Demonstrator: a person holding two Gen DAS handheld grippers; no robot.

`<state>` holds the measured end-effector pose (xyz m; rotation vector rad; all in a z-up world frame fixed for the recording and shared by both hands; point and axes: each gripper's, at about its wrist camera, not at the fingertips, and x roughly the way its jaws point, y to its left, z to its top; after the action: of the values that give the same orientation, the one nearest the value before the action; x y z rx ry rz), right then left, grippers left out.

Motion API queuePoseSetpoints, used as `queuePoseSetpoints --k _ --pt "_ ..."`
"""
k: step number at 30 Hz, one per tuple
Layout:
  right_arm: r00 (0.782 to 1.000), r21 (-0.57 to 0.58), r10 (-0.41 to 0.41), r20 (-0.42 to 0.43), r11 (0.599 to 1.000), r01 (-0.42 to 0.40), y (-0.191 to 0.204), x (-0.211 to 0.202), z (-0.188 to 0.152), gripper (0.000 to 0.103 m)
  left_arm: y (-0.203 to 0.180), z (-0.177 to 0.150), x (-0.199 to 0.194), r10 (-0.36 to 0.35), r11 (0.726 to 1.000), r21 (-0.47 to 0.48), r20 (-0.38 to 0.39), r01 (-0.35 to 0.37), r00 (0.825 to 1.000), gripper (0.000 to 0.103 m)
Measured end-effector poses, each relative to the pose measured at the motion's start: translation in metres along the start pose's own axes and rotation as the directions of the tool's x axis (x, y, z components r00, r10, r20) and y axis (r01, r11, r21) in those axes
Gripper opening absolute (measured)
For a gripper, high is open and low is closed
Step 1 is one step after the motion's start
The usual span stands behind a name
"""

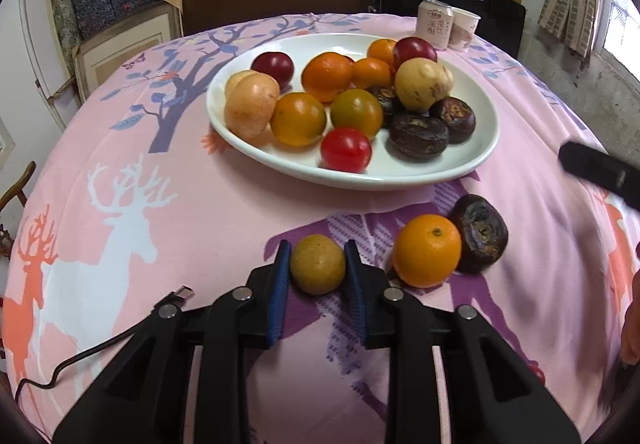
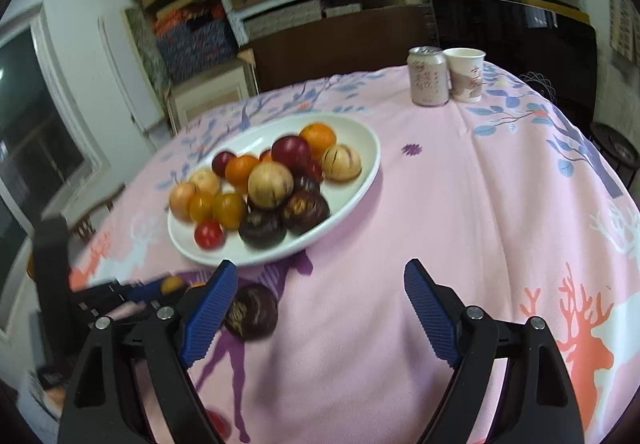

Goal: Organize fruits
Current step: 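Move the left tool to the small yellow fruit and grasp it, then grasp the mangosteen with the right tool while the left tool holds its fruit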

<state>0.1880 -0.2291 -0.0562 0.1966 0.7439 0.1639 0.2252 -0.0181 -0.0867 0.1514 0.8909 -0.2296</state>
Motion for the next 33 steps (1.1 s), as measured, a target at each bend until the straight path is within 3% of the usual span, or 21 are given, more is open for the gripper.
queuePoseSetpoints --k 8,17,19,23,26,28,33 --pt "0.994 -0.22 -0.038 -0.105 0.975 0.014 0.039 0.026 -0.022 0.086 0.015 0.005 -0.016 0.01 0.999 -0.053 0.05 -0.008 0.999 0.026" --pt "0.986 -0.302 -0.089 -0.143 0.952 0.042 0.058 0.046 -0.028 0.086 0.017 0.006 -0.021 -0.001 0.998 -0.065 0.061 0.005 0.998 0.026" --pt "0.983 -0.304 -0.109 -0.149 0.951 0.06 0.056 0.049 -0.026 0.086 0.018 0.005 -0.022 0.0 0.998 -0.066 0.062 0.004 0.998 0.026" --pt "0.974 -0.201 -0.219 -0.051 0.958 0.205 0.022 0.029 -0.012 0.086 0.019 0.005 -0.024 0.001 0.998 -0.07 0.065 0.003 0.998 0.026" --pt "0.988 -0.089 -0.124 -0.095 0.989 0.116 -0.002 0.024 -0.007 0.086 0.019 0.006 -0.026 -0.001 0.997 -0.071 0.069 0.005 0.998 0.026" --pt "0.984 -0.127 -0.152 -0.091 0.982 0.139 0.004 0.026 -0.009 0.086 0.019 0.005 -0.025 0.0 0.998 -0.07 0.068 0.005 0.998 0.026" --pt "0.989 -0.174 -0.127 -0.082 0.978 0.111 0.019 0.028 -0.014 0.086 0.019 0.005 -0.027 -0.003 0.997 -0.071 0.073 0.008 0.997 0.026"
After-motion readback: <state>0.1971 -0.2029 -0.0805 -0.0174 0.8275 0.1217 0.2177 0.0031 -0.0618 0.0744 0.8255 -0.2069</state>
